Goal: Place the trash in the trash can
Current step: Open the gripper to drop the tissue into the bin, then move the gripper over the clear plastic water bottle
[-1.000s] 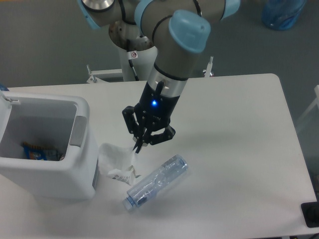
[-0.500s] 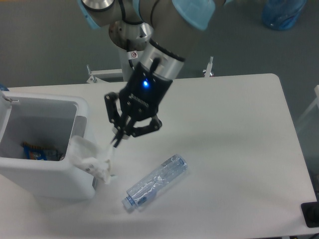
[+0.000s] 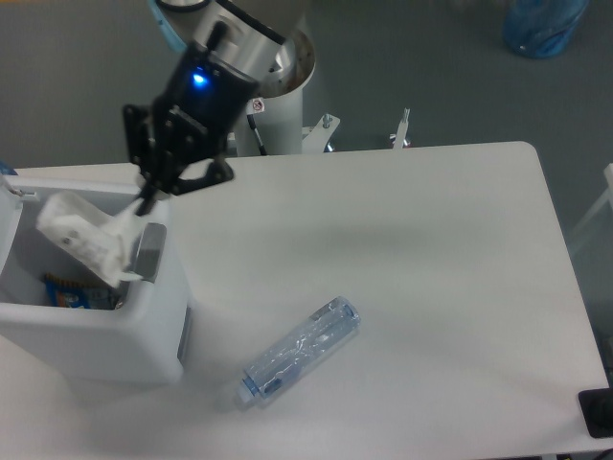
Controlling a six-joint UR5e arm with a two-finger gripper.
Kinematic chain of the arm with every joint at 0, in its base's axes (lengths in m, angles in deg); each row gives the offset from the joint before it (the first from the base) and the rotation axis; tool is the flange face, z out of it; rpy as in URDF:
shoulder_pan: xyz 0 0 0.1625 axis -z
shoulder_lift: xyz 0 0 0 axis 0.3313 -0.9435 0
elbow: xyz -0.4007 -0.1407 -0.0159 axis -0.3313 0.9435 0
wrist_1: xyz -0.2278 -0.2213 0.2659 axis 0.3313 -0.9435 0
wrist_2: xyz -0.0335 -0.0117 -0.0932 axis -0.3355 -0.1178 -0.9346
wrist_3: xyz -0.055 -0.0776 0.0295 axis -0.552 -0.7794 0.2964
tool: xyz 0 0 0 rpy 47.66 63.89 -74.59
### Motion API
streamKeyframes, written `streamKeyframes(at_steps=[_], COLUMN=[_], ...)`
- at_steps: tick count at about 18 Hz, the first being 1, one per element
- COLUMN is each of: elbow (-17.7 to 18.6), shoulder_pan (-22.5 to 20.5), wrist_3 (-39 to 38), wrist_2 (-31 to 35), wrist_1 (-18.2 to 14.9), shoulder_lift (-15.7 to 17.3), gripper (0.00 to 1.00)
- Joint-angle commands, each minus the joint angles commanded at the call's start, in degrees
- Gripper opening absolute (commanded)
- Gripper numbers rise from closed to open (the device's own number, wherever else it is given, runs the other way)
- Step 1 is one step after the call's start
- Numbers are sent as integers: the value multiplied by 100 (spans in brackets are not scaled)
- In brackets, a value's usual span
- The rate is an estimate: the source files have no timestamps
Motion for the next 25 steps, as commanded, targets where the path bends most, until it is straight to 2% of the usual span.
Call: streamKeyframes(at_steps=[4, 7, 8, 11, 16, 18, 20, 25], elbow=[114, 132, 158, 185, 185, 97, -25, -579], shoulder_pan=[176, 273, 273, 273, 273, 264, 107, -552], wrist_3=[18, 26, 44, 61, 62, 53, 0, 53], wrist_2=[70, 97, 97, 123, 307, 308, 308, 325], wrist_1=[0, 0, 0, 9, 26, 79, 411, 658], shoulder_lift=[-26, -44, -35, -35, -79, -201, -429, -1220], gripper=[5, 24, 36, 99, 100, 100, 100, 100])
